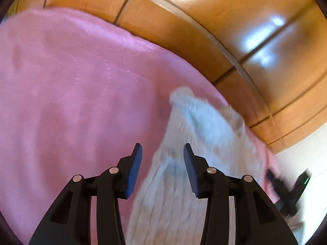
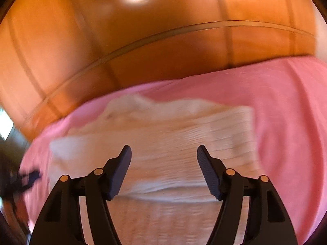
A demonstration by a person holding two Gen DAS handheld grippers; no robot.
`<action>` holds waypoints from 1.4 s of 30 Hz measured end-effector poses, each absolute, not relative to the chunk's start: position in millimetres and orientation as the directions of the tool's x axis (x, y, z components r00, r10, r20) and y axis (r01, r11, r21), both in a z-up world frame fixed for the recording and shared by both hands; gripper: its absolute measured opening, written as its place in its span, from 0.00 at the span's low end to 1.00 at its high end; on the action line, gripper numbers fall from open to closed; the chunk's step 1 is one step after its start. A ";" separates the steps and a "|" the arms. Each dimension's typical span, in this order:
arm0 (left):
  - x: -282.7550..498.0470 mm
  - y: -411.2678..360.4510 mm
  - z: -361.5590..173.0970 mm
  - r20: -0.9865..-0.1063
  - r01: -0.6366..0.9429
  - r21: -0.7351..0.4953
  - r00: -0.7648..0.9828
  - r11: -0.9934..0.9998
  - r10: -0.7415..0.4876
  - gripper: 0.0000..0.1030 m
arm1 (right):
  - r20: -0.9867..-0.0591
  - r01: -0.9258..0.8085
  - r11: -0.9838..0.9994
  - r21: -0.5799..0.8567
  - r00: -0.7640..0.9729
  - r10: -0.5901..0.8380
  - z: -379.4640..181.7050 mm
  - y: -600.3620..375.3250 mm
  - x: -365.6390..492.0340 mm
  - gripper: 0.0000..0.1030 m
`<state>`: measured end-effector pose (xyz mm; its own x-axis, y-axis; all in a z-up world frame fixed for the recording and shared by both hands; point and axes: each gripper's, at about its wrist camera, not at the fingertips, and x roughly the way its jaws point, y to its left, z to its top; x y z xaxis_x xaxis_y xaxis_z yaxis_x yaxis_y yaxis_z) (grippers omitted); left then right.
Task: Fold small clothes
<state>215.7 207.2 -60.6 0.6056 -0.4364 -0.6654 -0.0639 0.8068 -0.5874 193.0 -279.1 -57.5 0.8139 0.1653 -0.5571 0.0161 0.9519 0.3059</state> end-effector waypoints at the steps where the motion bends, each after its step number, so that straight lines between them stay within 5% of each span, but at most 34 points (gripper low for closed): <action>1: 229.3 209.9 -62.9 -0.663 -0.082 -0.613 0.595 0.786 -0.455 0.39 | -0.566 -0.003 0.962 0.274 0.808 0.164 -60.7 -270.5 196.5 0.67; 16: 336.6 200.3 -76.1 -0.585 -0.176 -0.788 0.514 0.590 -0.628 0.39 | -0.602 -0.044 0.986 0.159 0.788 0.132 -107.4 -246.7 212.5 0.86; 17: 339.5 194.1 -71.9 -0.610 -0.159 -0.760 0.509 0.630 -0.607 0.24 | -0.600 -0.044 0.986 0.161 0.789 0.133 -108.1 -246.8 212.6 0.86; 20: 348.5 168.7 -51.3 -0.702 -0.082 -0.603 0.528 0.794 -0.478 0.06 | -0.596 -0.045 0.985 0.168 0.791 0.138 -106.8 -246.4 211.4 0.86; 27: 355.0 123.2 -0.6 -0.753 0.044 -0.243 0.622 0.969 -0.217 0.04 | -0.606 -0.018 0.991 0.132 0.789 0.095 -107.3 -240.9 213.5 0.86; 29: 356.2 121.1 -10.1 -0.790 0.035 -0.181 0.590 0.983 -0.167 0.12 | -0.608 -0.016 0.992 0.125 0.789 0.089 -107.4 -240.2 213.8 0.86; 30: 353.4 125.6 -14.0 -0.794 0.020 -0.199 0.583 0.980 -0.173 0.24 | -0.608 -0.017 0.992 0.128 0.789 0.092 -107.2 -240.6 213.6 0.86; 31: 348.5 133.0 -19.4 -0.792 -0.013 -0.244 0.580 0.970 -0.192 0.51 | -0.606 -0.019 0.991 0.135 0.789 0.098 -106.9 -241.6 213.4 0.86; 32: 337.3 146.2 -24.2 -0.771 -0.056 -0.323 0.595 0.945 -0.228 0.55 | -0.606 -0.022 0.989 0.144 0.788 0.106 -106.3 -242.8 213.5 0.86; 36: 292.5 164.8 -33.9 -0.731 -0.077 -0.399 0.629 0.914 -0.267 0.52 | -0.583 -0.036 0.973 0.228 0.796 0.166 -93.5 -258.1 206.7 0.85; 42: 231.7 128.3 -48.9 -0.723 0.129 -0.228 0.642 0.965 -0.256 0.46 | -0.562 0.181 0.921 0.346 0.826 0.049 -83.8 -324.5 192.9 0.80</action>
